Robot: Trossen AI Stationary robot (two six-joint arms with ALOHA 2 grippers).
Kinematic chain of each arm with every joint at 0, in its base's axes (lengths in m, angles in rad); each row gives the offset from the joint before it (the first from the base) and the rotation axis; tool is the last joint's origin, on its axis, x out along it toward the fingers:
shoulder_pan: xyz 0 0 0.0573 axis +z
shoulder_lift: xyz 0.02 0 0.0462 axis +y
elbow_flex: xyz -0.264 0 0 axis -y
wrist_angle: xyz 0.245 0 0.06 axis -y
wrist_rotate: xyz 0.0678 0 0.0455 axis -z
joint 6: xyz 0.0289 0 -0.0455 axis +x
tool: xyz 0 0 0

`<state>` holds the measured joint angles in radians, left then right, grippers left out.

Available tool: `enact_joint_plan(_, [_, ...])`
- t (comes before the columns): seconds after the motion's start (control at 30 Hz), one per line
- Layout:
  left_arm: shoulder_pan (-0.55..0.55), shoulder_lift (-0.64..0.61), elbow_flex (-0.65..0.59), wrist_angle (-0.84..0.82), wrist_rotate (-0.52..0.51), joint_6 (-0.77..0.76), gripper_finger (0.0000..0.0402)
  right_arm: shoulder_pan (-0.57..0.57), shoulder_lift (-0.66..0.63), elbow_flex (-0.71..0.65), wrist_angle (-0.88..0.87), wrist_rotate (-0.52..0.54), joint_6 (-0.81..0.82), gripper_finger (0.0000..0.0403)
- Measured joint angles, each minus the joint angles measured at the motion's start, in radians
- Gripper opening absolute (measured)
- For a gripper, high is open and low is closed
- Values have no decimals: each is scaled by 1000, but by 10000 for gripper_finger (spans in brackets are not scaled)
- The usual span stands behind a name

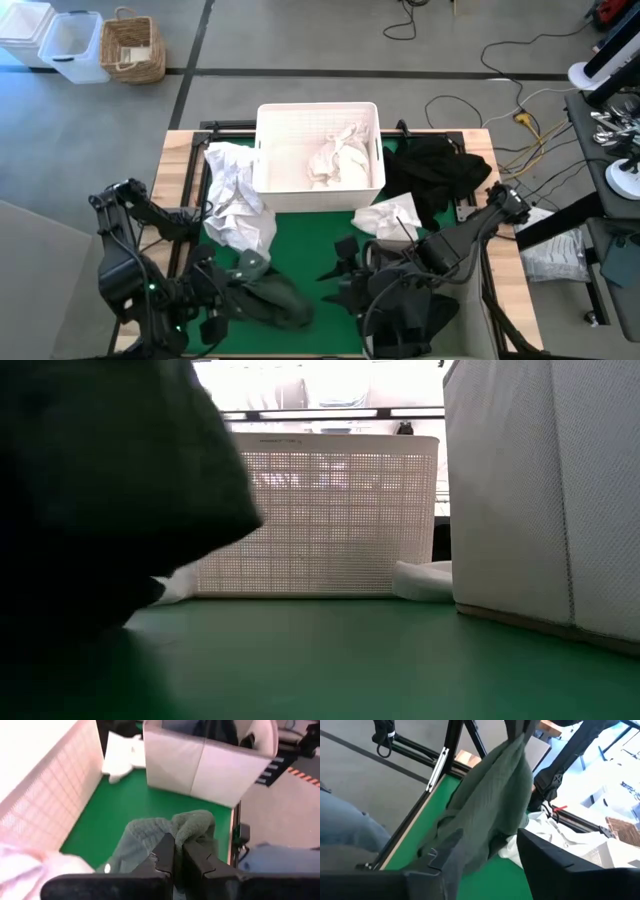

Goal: Pick and place trash into bin
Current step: Put the green cloth into the white fabric storage bin

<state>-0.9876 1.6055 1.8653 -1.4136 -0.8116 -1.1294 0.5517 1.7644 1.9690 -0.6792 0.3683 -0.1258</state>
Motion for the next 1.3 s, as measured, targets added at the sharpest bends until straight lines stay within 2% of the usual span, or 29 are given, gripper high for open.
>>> enact_joint_plan(0.23, [11, 1, 60, 67, -69, 138, 0, -2, 1, -1, 23, 0, 15, 222])
enact_joint_plan(0.53, [32, 1, 103, 180, -124, 323, 0, -33, 77, -3, 138, 0, 35, 247])
enact_joint_plan(0.8, [59, 1, 103, 266, -125, 424, 0, -89, 152, -8, 225, 15, 126, 250])
enact_joint_plan(0.93, [59, 1, 103, 292, -124, 463, 0, -114, 191, -8, 261, 13, 105, 247])
enact_joint_plan(1.13, [60, 15, 103, 294, -123, 510, 0, -133, 235, -7, 355, -101, 61, 251])
enact_joint_plan(1.3, [62, 41, 103, 339, -121, 571, 0, -145, 253, -7, 393, -123, 22, 242])
